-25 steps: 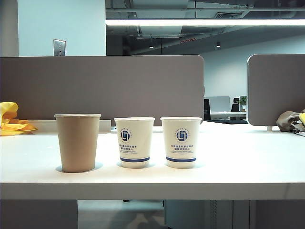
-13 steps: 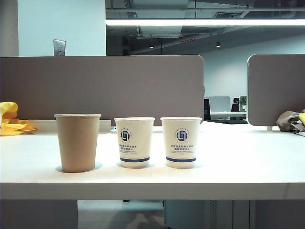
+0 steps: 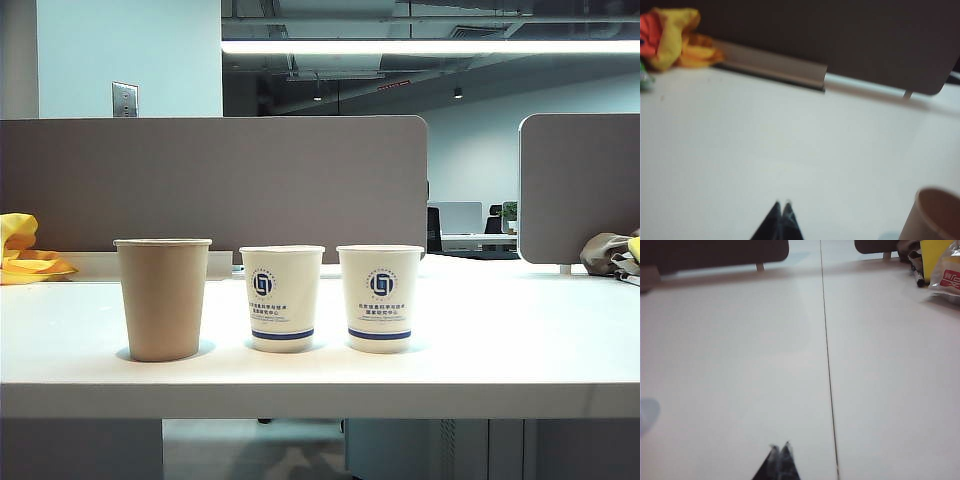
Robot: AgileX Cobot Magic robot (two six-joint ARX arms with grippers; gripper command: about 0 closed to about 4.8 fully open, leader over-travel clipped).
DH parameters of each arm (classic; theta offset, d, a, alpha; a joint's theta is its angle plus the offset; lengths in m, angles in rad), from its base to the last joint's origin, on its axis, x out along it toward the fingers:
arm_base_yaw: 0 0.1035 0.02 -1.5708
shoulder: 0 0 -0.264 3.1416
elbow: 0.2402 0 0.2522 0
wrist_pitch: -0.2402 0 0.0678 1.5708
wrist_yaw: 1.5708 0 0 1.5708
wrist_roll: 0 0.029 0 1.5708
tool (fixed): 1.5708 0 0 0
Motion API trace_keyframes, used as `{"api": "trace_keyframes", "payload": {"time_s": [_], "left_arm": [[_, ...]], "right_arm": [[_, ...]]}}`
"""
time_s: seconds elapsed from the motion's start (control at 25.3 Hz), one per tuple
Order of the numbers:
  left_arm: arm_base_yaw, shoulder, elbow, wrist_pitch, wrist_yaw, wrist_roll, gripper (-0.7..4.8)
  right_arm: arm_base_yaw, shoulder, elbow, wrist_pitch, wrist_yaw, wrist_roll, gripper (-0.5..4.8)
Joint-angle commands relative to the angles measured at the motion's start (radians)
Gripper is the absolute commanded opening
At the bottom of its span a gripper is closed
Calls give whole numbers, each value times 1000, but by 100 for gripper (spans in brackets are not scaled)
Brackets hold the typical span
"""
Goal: Pick up all the paper cups on the table one by one and stack them together.
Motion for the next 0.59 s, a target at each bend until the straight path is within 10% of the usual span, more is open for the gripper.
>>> {"api": "trace_keyframes", "payload": {"time_s": [0.04,0.39,0.59], "left_arm": [[1,0,64,34,8,-3,-6],[1,0,352,-89,20,13,22],[1,24,522,-244,16,150,21]], "right_arm": [[0,0,-1,152,-14,84,-1],[-1,0,230,116,-76,207,-1],[-1,61,478,-179,-115,-32,-1]]}}
